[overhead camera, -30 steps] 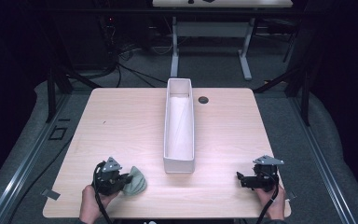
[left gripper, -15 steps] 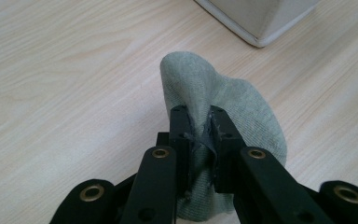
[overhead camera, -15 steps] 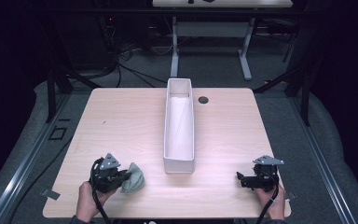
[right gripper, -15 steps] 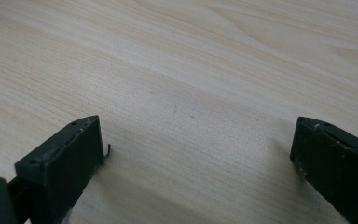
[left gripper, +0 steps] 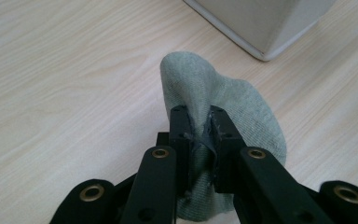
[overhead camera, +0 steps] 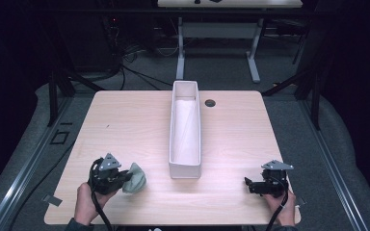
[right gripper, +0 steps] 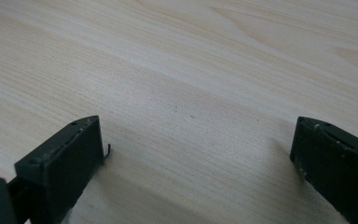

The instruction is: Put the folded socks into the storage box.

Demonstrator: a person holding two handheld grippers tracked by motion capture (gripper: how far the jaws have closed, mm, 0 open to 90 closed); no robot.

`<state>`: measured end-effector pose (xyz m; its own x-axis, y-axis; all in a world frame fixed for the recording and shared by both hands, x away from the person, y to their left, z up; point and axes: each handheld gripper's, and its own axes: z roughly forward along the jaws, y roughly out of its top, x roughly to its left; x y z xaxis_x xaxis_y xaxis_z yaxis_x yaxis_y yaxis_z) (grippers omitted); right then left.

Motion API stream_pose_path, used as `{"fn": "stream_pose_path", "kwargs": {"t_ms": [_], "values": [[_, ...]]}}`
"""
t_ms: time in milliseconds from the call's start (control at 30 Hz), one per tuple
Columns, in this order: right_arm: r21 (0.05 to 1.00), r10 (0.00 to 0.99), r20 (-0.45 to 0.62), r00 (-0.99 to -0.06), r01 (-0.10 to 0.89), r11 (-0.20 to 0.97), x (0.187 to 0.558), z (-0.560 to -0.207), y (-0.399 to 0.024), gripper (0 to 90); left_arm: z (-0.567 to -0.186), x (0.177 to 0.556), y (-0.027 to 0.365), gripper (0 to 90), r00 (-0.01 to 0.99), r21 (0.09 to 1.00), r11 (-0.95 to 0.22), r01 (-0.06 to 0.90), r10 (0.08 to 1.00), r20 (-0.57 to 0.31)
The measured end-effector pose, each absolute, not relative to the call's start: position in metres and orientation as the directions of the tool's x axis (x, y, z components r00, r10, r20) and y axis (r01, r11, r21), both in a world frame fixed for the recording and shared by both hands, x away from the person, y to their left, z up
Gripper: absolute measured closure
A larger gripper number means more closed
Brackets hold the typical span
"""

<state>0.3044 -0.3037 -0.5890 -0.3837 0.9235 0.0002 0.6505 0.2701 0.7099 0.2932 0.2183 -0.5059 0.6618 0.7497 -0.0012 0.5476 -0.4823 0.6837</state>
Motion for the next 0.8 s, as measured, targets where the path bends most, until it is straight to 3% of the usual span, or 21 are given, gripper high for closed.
{"fn": "stream_pose_path", "kwargs": {"t_ms": [800], "values": [[0.710, 0.922, 0.001, -0.386, 0.649, 0.272, 0.305, -0.589, -0.304, 1.9, -0.483, 0.302, 0.224, 81.9, 0.658, 0.703, -0.488, 0.517, 0.752, 0.038]]}}
